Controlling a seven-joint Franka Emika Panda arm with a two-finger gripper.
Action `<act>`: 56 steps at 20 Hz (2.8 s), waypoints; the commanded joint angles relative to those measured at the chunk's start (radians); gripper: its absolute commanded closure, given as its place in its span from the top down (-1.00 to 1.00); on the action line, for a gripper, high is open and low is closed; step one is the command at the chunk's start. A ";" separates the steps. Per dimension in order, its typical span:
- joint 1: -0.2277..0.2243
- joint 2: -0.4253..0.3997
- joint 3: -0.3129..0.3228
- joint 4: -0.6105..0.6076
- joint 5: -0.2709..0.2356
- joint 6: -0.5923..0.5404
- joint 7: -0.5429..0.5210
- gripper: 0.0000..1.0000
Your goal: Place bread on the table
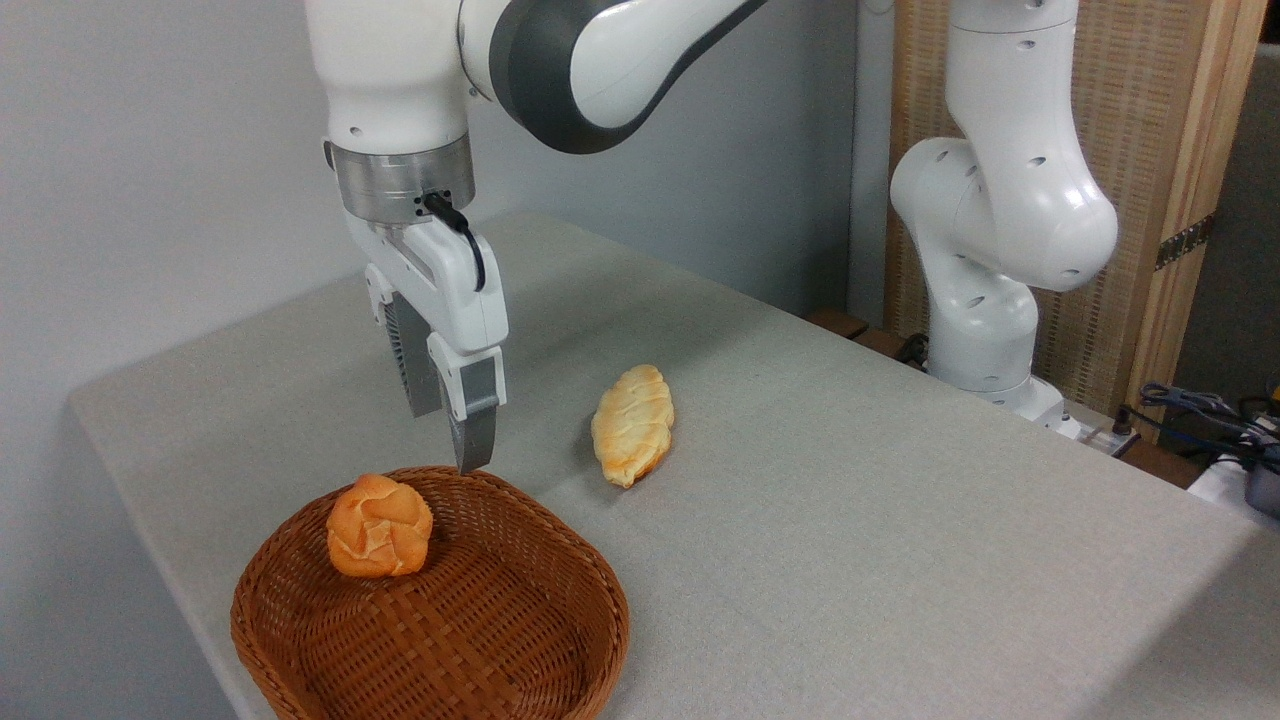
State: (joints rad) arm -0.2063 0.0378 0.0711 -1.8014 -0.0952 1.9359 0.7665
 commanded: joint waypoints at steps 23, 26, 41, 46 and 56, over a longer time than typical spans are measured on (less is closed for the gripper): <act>-0.004 0.005 0.003 0.013 0.002 0.012 -0.015 1.00; -0.004 0.005 0.001 0.013 0.002 0.012 -0.016 1.00; -0.007 0.071 -0.002 0.005 0.000 0.152 -0.007 1.00; -0.008 0.131 -0.030 0.007 -0.012 0.222 -0.010 1.00; -0.007 0.163 -0.031 0.007 -0.029 0.239 -0.007 1.00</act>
State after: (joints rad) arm -0.2144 0.1831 0.0402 -1.7976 -0.1058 2.1607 0.7664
